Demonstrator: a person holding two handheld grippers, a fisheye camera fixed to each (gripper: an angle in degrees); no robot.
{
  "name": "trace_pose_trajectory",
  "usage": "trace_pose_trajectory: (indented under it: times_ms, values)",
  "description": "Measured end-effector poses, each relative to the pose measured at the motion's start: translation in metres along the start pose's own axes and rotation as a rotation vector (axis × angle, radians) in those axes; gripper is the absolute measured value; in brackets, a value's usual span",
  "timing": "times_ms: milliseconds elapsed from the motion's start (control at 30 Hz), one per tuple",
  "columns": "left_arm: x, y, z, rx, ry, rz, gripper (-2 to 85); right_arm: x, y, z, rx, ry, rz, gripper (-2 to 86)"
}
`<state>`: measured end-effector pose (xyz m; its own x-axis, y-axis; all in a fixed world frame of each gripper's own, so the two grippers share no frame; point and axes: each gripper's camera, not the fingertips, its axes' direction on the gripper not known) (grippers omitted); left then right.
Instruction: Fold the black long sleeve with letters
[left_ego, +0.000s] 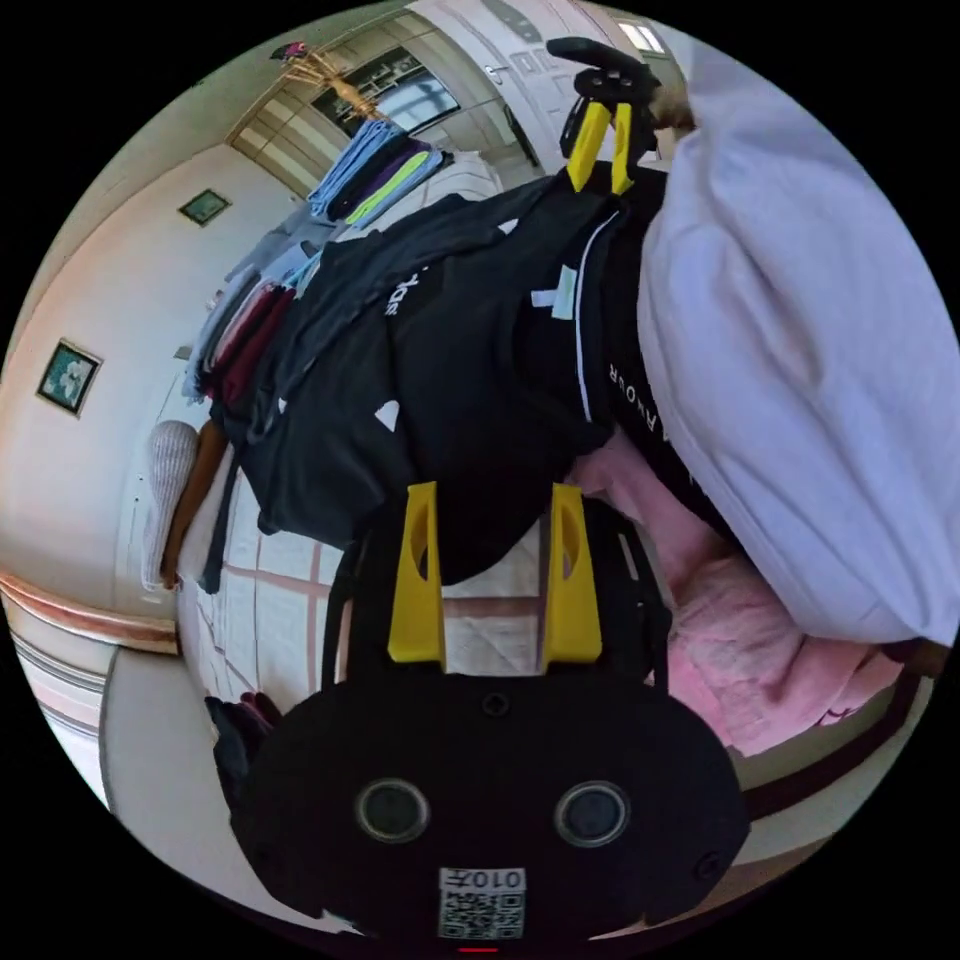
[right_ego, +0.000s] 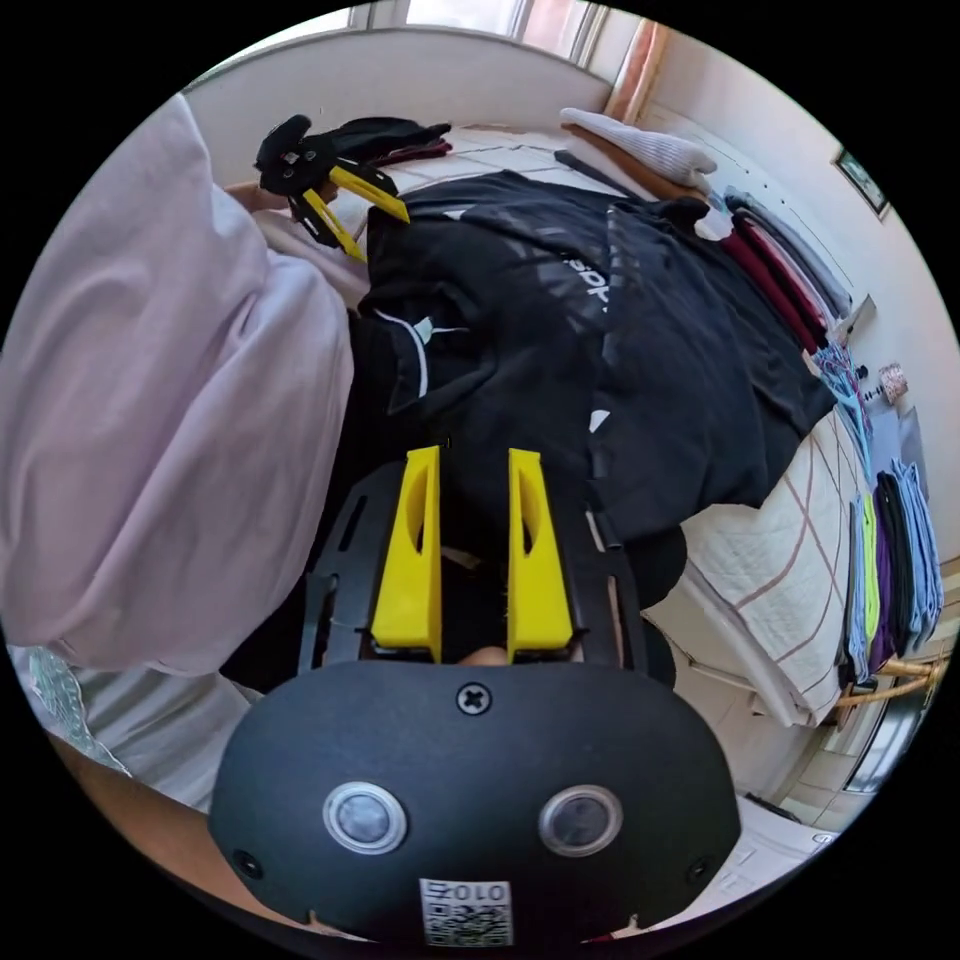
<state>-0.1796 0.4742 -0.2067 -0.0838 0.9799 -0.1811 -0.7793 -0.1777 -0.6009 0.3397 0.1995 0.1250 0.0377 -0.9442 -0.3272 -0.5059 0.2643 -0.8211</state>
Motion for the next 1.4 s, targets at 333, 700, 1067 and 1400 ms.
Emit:
trace_pose_trajectory:
  times_ms: [333, 700, 1067, 1400]
  values:
    - [0.076, -0.037, -0.033, -0.052, -0.138, 0.29, 13.2, -0.029, 0.0, 0.024, -0.036, 0.044, -0.007, 10.0]
    - [0.103, -0.051, -0.041, -0.067, -0.275, 0.317, 9.7, -0.073, 0.01, 0.053, -0.064, 0.235, -0.026, 9.8]
    - [0.057, -0.057, -0.057, -0.022, -0.186, 0.233, 2.2, -0.074, 0.031, 0.06, -0.01, 0.224, 0.088, 4.1]
    - [-0.063, -0.063, -0.085, 0.081, 0.24, 0.061, 0.3, -0.066, 0.059, 0.034, 0.098, 0.167, 0.179, 3.5]
